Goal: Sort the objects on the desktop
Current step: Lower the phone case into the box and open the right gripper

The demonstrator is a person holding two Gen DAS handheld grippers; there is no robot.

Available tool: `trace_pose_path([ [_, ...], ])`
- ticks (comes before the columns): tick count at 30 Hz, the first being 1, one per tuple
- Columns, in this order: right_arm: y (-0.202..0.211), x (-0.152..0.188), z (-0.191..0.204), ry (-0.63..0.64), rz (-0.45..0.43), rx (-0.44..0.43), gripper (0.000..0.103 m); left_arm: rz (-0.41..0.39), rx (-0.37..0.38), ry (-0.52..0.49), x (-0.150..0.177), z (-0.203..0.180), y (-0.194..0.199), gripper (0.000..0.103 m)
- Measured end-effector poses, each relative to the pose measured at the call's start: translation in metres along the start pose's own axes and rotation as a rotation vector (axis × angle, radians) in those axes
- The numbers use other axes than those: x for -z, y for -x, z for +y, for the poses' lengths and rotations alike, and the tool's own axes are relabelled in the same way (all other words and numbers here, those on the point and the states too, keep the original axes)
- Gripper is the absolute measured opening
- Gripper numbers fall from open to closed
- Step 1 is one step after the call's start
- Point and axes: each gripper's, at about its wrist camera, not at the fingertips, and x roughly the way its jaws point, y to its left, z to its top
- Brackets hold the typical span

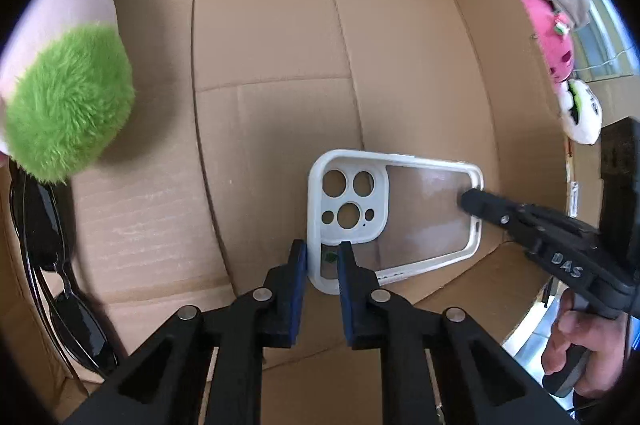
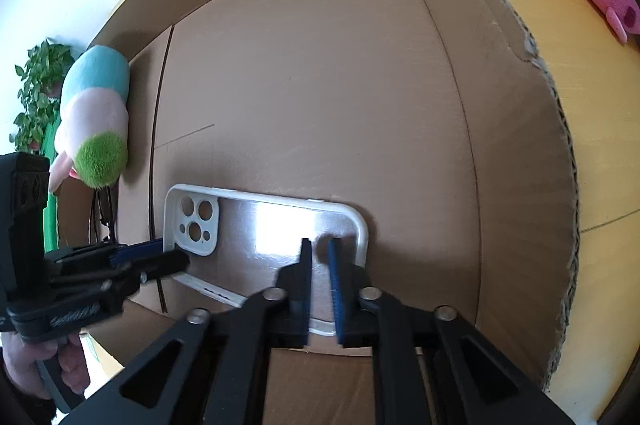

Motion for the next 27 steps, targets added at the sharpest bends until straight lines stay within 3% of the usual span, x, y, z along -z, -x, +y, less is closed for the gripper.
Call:
trace_pose_path([
  [6, 0.013, -0.007, 0.013, 0.03, -0.058, -0.022, 0.001, -0.074, 0.014, -0.04, -0.007, -0.015, 0.025, 0.007],
  [10, 0.026, -0.039, 0.026, 0.067, -0.112, -0.035, 0.001, -0.109, 0.004, -0.061, -0.033, -0.023, 0.037, 0.008],
  [14, 0.037, -0.072, 0.015, 0.025, -0.151, -0.04, 0.002, -0.13, -0.014, -0.048, -0.058, -0.013, 0.043, 0.008],
  [18, 0.035, -0.069, 0.002, -0.032, -0.121, -0.021, 0.006, -0.144, -0.023, -0.016, -0.067, -0.003, 0.039, 0.007],
  [20, 0.022, -0.059, -0.004, -0.06, -0.077, -0.012, 0.022, -0.151, -0.022, 0.018, -0.069, 0.008, 0.039, 0.007],
  [25, -0.01, -0.054, 0.004, -0.065, -0.009, -0.033, 0.023, -0.15, -0.031, 0.04, -0.072, 0.015, 0.036, 0.007],
  [27, -0.014, -0.061, 0.012, -0.049, -0.025, -0.032, 0.029, -0.15, -0.037, 0.04, -0.072, 0.018, 0.036, 0.007],
])
